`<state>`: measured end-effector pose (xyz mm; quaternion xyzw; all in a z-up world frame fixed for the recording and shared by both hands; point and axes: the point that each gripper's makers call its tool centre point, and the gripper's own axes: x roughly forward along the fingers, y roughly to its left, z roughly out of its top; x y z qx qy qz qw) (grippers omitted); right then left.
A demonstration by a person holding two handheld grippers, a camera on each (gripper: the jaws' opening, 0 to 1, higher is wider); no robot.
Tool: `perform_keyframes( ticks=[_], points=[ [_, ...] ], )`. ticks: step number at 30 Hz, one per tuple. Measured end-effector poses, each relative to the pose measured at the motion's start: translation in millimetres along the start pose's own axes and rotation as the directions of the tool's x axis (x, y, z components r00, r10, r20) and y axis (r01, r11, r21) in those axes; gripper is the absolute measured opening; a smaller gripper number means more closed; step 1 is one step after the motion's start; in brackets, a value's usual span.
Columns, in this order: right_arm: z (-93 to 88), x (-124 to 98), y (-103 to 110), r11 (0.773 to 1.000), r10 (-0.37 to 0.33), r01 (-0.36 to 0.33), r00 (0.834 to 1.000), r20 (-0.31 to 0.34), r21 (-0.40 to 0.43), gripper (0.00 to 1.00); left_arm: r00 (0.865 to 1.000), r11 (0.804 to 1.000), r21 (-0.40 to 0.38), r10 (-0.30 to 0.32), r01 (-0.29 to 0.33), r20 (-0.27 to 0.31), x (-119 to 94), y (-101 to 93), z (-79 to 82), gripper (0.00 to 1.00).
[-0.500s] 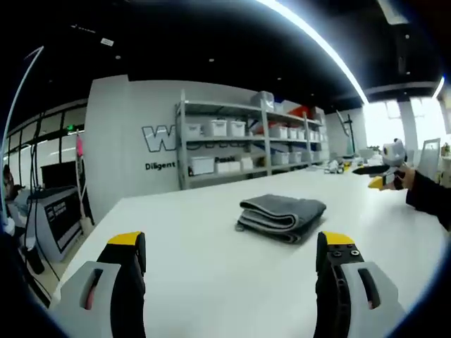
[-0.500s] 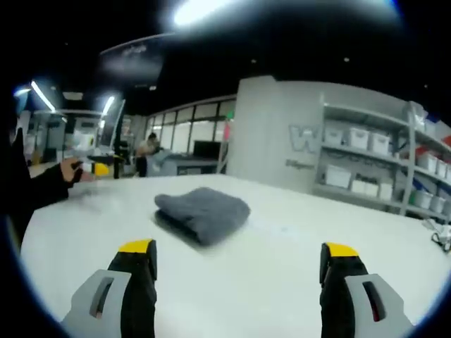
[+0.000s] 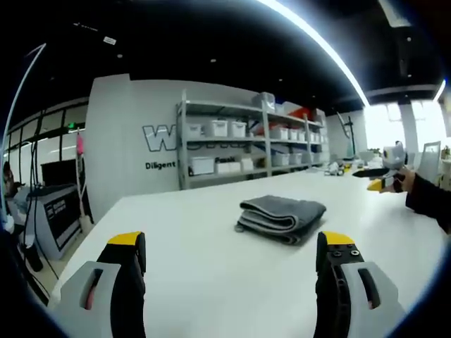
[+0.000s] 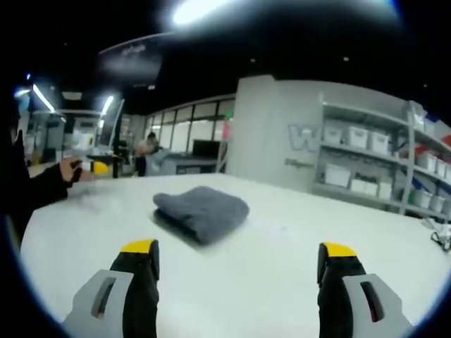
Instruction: Open the folded towel by lifting each exposed corner and separating the folded layers until the towel lies flat within the target outline without major curled edges
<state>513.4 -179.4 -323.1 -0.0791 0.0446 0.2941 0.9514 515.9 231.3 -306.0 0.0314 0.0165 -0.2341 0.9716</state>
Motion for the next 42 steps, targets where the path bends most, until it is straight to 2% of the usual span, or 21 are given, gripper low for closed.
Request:
perform_keyframes(
  ticks=[8,15,17,19,20,21,23,24,28,31,34,37,39,42],
  points=[
    [3.9,-0.5,-1.1,1.0,-0.007,0.007,1.0,0.012,-0.006,0.93,1.0,1.0,-0.007,0.009,-0.009,0.004,-1.1,0.8,0.8,1.0],
    [5.6,-0.8,-3.9,1.0,-0.014,0.014,1.0,0.017,-0.005,0.94,1.0,1.0,-0.004,-0.013,0.013,0.023,-2.0,-7.6,6.4,1.0],
    [8.1,-0.7,-1.4,1.0,-0.003,0.003,1.0,0.023,-0.001,0.93,0.999,1.0,-0.011,-0.025,0.026,0.036,-1.4,-10.4,12.6,1.0],
    [17.9,2.3,4.9,0.997,0.038,-0.042,0.997,0.068,0.061,0.93,0.997,0.998,-0.018,-0.06,0.06,0.039,-0.9,-15.6,22.0,1.0],
    [16.3,3.0,3.8,0.996,0.046,-0.049,0.998,0.043,0.077,0.94,0.998,0.998,-0.033,-0.051,0.052,0.036,-0.6,-13.5,25.5,1.0],
    [14.1,4.0,2.4,0.996,0.05,-0.05,0.999,0.011,0.072,0.96,0.999,0.998,-0.045,-0.034,0.035,0.018,0.8,-9.4,28.5,1.0],
    [11.5,6.1,-3.7,0.999,0.035,-0.034,0.999,-0.039,0.018,0.97,1.0,1.0,-0.012,-0.017,0.017,0.021,4.2,-3.6,39.8,1.0],
    [14.4,9.5,-14.1,0.999,-0.01,0.007,0.998,-0.056,-0.052,0.95,0.999,1.0,-0.004,-0.017,0.017,0.032,6.5,-2.7,46.0,1.0],
    [26.5,14.4,-16.3,0.998,-0.003,0.0,0.999,-0.051,-0.056,0.93,0.998,0.999,0.011,-0.036,0.035,0.049,13.8,-3.2,62.9,1.0],
    [43.6,15.4,-23.5,0.998,-0.008,0.006,1.0,-0.017,-0.065,0.93,0.997,0.999,0.02,-0.04,0.038,0.066,15.2,-10.5,71.2,1.0],
    [52.4,15.8,-30.1,0.999,-0.002,0.002,1.0,0.007,-0.04,0.92,0.996,0.998,0.034,-0.055,0.053,0.065,20.7,-8.8,70.2,1.0],
    [49.9,16.0,-35.6,1.0,-0.011,0.012,1.0,0.018,-0.022,0.91,0.997,0.997,0.043,-0.063,0.06,0.052,28.6,-5.6,63.7,1.0],
    [39.2,17.6,-36.4,1.0,-0.02,0.02,1.0,0.006,-0.014,0.92,0.997,0.997,0.052,-0.065,0.062,0.048,34.4,-4.3,58.5,1.0],
    [15.9,18.2,-33.9,0.996,-0.032,0.027,0.997,-0.066,-0.081,0.91,0.997,0.996,0.053,-0.073,0.071,0.031,41.8,-3.5,47.4,1.0]
  ],
)
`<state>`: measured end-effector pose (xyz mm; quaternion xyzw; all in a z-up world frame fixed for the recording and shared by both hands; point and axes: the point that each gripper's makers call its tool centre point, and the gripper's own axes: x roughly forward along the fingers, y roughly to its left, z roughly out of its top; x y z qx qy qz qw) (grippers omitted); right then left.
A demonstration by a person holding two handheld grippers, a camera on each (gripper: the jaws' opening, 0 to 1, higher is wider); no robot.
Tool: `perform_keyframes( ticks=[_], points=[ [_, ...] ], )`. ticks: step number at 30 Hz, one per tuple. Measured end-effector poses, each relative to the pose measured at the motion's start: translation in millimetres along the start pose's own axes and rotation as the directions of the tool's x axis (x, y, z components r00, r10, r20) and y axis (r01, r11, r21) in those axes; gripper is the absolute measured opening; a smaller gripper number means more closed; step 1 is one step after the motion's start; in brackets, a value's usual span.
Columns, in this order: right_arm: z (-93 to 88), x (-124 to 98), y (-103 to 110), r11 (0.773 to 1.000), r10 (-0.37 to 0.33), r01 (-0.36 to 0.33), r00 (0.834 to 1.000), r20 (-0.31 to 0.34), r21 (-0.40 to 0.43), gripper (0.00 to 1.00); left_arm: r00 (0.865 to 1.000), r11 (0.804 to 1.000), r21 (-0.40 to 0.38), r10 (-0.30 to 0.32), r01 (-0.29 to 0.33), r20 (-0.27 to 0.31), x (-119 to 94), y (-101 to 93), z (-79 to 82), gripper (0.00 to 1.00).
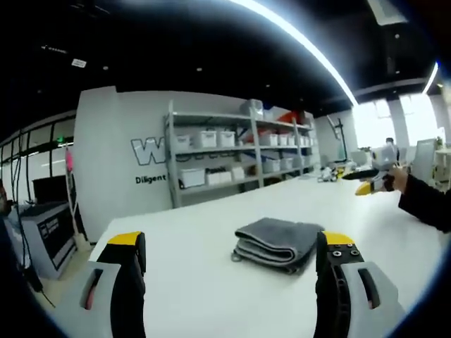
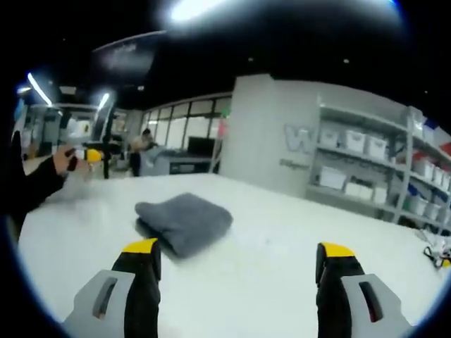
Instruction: Open the folded towel by lifting each exposed corner and separating the folded layers until the towel lies flat within the target outline without major curled edges
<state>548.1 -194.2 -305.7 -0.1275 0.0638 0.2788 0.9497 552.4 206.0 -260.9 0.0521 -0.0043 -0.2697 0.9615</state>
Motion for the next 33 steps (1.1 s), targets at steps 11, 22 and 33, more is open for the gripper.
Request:
perform_keyframes(
  ticks=[11,22,33],
  points=[
    [-0.4,9.0,7.7,0.999,0.003,-0.004,1.0,0.028,0.032,0.87,0.999,0.999,-0.002,0.049,-0.049,-0.023,-9.3,-5.3,-21.6,1.0],
    [-11.4,20.3,0.8,0.986,0.064,-0.048,0.993,-0.096,0.16,0.85,0.997,0.999,-0.042,-0.001,-0.002,-0.074,4.8,-10.0,-4.7,0.97],
    [29.1,28.8,-17.7,0.999,0.045,-0.04,0.98,-0.192,0.032,0.83,0.993,1.0,0.007,-0.025,0.026,-0.117,25.2,18.2,31.6,1.0]
  ],
)
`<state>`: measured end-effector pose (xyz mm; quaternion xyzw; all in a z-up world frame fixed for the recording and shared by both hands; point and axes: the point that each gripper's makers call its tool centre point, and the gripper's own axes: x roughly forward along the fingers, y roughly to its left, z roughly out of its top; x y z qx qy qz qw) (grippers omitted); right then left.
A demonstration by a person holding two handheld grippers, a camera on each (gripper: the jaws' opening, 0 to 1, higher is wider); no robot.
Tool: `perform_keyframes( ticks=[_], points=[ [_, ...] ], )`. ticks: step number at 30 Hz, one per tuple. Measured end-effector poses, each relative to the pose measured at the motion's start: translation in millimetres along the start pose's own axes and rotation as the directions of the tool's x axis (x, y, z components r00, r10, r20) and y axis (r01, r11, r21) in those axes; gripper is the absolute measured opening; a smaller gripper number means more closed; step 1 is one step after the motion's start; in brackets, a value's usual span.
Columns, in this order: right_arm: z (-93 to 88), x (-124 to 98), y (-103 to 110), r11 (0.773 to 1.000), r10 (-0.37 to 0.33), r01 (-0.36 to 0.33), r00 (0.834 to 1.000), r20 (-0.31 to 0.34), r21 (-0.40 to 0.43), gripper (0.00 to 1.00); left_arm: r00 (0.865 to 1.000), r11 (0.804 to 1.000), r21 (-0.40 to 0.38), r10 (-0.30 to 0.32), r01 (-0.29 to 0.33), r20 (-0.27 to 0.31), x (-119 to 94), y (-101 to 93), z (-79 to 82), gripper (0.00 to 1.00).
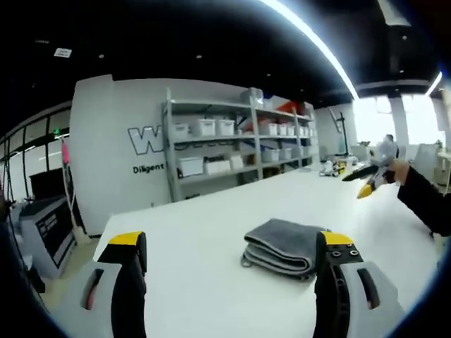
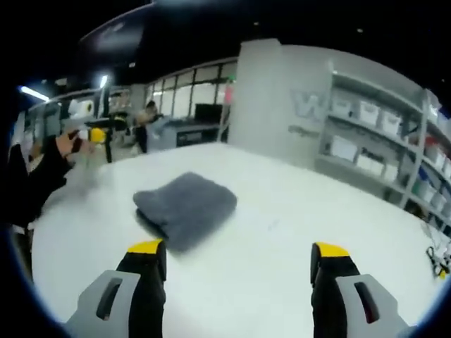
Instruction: Open the folded towel by lifting each exposed corner and separating the folded layers until the towel lies flat within the target outline without major curled edges
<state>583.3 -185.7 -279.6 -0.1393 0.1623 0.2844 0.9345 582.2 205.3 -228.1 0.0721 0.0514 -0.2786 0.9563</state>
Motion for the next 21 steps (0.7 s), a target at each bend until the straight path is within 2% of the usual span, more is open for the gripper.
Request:
perform_keyframes(
  ticks=[3,6,7,8,9,11,14,16,19,21],
  points=[
    [9.0,-1.7,-7.5,1.0,-0.025,0.025,1.0,0.014,-0.01,0.83,1.0,1.0,-0.005,-0.02,0.019,-0.015,4.5,2.0,0.2,1.0],
    [18.9,0.2,-14.4,1.0,-0.026,0.027,0.999,0.046,-0.011,0.81,1.0,1.0,0.007,0.001,-0.001,-0.027,12.0,17.6,3.9,1.0],
    [23.5,1.8,-17.7,0.999,-0.034,0.035,0.998,0.06,-0.021,0.79,1.0,1.0,0.002,0.016,-0.016,-0.01,15.0,24.2,9.8,1.0],
    [33.4,4.9,-21.8,0.999,-0.035,0.039,0.994,0.101,-0.038,0.78,0.999,1.0,-0.017,0.023,-0.022,0.038,17.7,26.8,20.9,1.0],
    [36.1,6.9,-23.6,0.999,-0.025,0.028,0.995,0.1,-0.022,0.77,0.998,0.999,-0.031,-0.015,0.017,0.063,20.2,21.0,28.1,1.0],
    [46.5,11.3,-26.7,1.0,-0.014,0.014,0.991,0.13,0.004,0.78,0.995,0.997,-0.048,-0.06,0.063,0.075,23.5,13.9,33.1,1.0],
    [53.1,22.8,-30.2,0.999,0.005,-0.001,0.991,0.133,-0.033,0.78,0.999,0.999,-0.012,-0.03,0.031,0.042,27.3,18.0,30.4,1.0],
    [55.4,30.6,-35.5,0.999,0.004,0.0,0.991,0.133,-0.037,0.77,0.999,1.0,-0.002,-0.005,0.005,0.043,29.8,25.0,31.3,1.0],
    [52.7,41.1,-38.5,0.999,0.022,-0.017,0.993,0.115,-0.048,0.76,0.999,1.0,-0.022,0.001,0.0,0.045,32.9,34.2,28.3,1.0],
    [45.9,49.9,-39.3,0.998,0.05,-0.047,0.994,0.096,-0.039,0.76,1.0,0.999,-0.052,-0.002,0.004,0.025,36.8,38.9,18.3,0.99]
  ],
)
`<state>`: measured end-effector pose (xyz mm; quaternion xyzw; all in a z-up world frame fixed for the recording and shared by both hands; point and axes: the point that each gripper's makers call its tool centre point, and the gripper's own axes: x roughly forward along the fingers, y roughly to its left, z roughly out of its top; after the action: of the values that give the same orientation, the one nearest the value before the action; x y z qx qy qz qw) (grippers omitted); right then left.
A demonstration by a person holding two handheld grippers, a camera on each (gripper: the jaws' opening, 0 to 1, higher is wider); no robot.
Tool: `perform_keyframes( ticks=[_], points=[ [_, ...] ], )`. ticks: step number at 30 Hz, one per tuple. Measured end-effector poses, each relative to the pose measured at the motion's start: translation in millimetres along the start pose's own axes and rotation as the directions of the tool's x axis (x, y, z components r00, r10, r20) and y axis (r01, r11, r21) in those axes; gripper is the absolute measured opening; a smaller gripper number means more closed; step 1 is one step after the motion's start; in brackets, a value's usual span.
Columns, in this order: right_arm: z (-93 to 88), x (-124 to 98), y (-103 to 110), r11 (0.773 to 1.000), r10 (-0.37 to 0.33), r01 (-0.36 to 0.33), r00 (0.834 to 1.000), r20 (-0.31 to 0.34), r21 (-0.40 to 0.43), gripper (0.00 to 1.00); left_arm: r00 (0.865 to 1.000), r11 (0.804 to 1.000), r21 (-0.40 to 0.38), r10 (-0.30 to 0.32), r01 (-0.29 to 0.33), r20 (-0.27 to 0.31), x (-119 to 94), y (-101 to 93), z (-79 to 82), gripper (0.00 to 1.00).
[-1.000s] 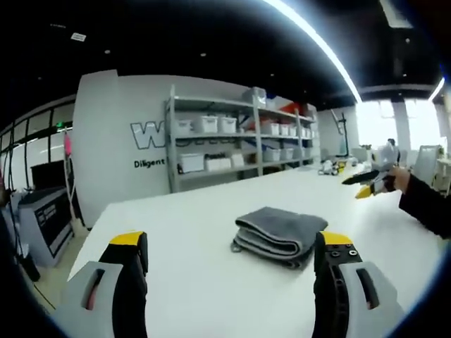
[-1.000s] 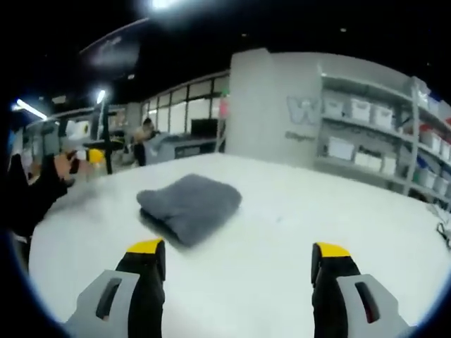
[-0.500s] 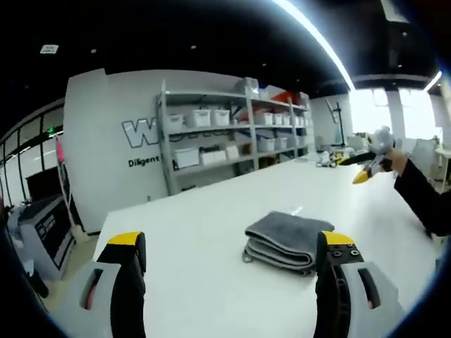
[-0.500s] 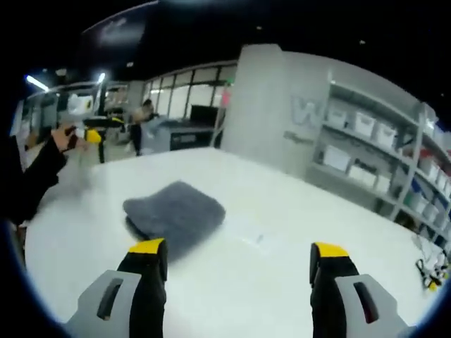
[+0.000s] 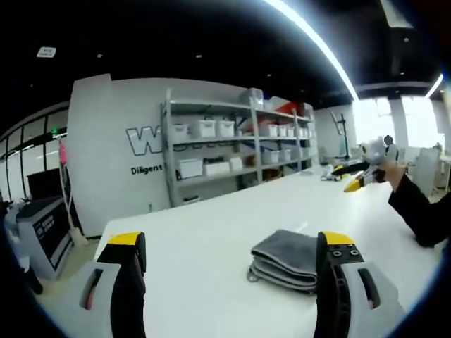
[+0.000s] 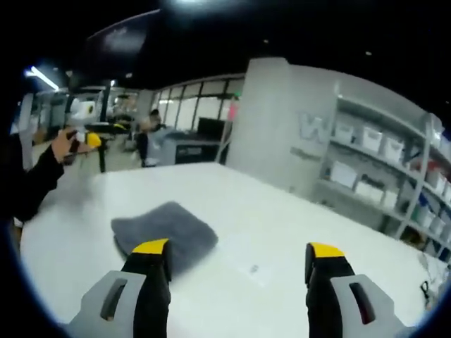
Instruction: Open the folded towel by lifting each exposed corner and separating the folded layers until the towel lies flat within the target outline without major curled edges
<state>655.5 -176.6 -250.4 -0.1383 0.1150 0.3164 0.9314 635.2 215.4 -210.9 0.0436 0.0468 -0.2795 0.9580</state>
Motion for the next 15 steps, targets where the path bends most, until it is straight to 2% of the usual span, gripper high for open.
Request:
perform_keyframes(
  ticks=[2,4,6,8,11,14,15],
  points=[
    [-7.6,4.1,-0.4,1.0,0.012,-0.012,1.0,-0.018,0.011,0.76,0.999,1.0,-0.014,0.019,-0.02,-0.04,2.4,6.3,-12.1,0.99],
    [-9.3,4.2,-6.9,1.0,-0.002,0.002,1.0,-0.024,0.012,0.76,0.998,1.0,-0.014,0.024,-0.024,-0.05,3.3,8.3,-14.8,0.98],
    [-8.1,1.2,-11.7,1.0,-0.015,0.015,1.0,-0.027,0.0,0.76,0.999,0.999,-0.032,0.021,-0.022,-0.036,2.7,8.5,-10.6,0.99],
    [-4.3,-1.5,-16.1,1.0,-0.02,0.02,1.0,-0.019,-0.001,0.76,1.0,0.998,-0.052,-0.021,0.021,0.004,5.6,2.3,0.9,0.99],
    [-0.1,-0.6,-20.6,0.999,-0.043,0.043,0.999,0.0,0.017,0.77,1.0,0.999,-0.045,-0.031,0.031,0.003,13.3,-0.6,5.1,0.99],
    [-0.6,4.1,-27.1,0.993,-0.079,0.079,0.997,-0.002,0.088,0.87,0.999,0.999,-0.022,-0.039,0.039,-0.01,21.4,-4.0,3.7,0.99],
    [-2.1,6.5,-25.8,0.994,-0.074,0.075,0.997,-0.009,0.078,0.87,0.999,0.999,-0.023,-0.046,0.046,-0.015,23.7,-5.2,2.4,0.99]
  ],
)
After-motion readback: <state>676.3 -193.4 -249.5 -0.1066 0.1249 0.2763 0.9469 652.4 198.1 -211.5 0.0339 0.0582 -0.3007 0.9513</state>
